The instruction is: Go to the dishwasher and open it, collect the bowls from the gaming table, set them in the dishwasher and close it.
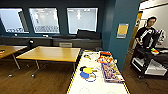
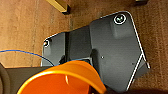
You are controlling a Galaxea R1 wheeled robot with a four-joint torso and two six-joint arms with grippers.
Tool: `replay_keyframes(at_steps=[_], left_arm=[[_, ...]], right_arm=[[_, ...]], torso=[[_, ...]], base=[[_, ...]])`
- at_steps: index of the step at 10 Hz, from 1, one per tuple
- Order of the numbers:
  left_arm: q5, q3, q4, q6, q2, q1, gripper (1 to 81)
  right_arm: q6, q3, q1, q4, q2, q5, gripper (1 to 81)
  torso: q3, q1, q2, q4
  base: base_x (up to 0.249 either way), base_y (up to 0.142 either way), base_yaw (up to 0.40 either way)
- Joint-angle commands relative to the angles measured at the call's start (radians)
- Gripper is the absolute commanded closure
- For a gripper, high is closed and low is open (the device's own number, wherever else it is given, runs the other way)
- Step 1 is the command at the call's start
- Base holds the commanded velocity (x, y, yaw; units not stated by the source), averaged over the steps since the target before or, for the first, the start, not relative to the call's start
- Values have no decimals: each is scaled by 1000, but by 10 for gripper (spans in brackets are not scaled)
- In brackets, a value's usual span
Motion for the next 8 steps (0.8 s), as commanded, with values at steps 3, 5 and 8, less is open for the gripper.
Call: replay_keyframes(at_steps=[3, 5, 8], left_arm=[[17, -145, 35, 1, 71, -28, 811], [17, -179, 35, 1, 97, -25, 811], [26, -179, 58, -1, 117, -25, 811]], right_arm=[[-7, -128, 32, -42, 70, -78, 811], [-7, -139, 29, -50, 82, -80, 811], [-6, -145, 26, -50, 90, -78, 811]], torso=[[0, 0, 0, 0], [0, 0, 0, 0], [0, 0, 0, 0]], base=[[0, 0, 0], [0, 0, 0], [-84, 0, 0]])
